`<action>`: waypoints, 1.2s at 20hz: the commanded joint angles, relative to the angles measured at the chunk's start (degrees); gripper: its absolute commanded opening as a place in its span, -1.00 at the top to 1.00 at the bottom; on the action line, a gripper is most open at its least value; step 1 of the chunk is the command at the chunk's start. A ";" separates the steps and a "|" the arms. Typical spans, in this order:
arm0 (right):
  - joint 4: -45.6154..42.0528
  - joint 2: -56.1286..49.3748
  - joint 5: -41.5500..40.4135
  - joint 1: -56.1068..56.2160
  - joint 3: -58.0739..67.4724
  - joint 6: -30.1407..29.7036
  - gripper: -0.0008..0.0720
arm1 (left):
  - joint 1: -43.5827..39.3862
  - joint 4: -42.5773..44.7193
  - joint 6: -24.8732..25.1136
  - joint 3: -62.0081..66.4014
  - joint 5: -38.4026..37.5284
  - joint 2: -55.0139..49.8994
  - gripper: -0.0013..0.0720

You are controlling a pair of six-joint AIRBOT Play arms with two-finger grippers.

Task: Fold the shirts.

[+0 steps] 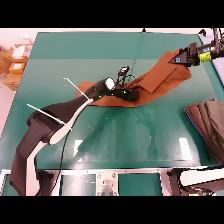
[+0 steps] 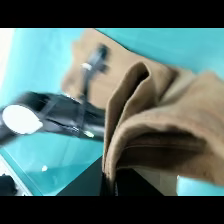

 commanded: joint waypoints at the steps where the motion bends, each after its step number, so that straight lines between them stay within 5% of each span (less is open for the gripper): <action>1: 0.35 0.61 0.76 2.60 3.37 2.12 0.93 | -0.79 -2.56 0.13 2.08 -1.07 -2.16 0.91; 6: 0.33 0.52 -1.20 4.35 3.30 2.40 0.93 | 3.19 1.95 0.11 4.85 -14.73 -0.98 0.91; 11: 0.33 0.50 -5.70 9.86 2.97 5.20 0.93 | 15.08 36.72 -7.37 10.25 -38.80 9.53 0.91; 15: 0.31 -1.36 -16.94 20.87 0.70 5.84 0.93 | 23.21 54.27 -7.54 10.14 -49.99 17.99 0.91; 21: 0.37 -15.23 -42.73 43.12 0.31 6.21 0.92 | 34.45 58.64 -7.43 10.14 -52.81 21.29 0.91; 22: 0.37 -18.51 -49.22 46.71 0.31 6.19 0.84 | 35.67 57.88 -7.43 10.14 -52.48 21.27 0.91; 24: 0.37 -23.91 -58.21 51.80 0.33 6.21 -0.58 | 37.42 56.57 -7.39 10.14 -52.35 21.24 0.91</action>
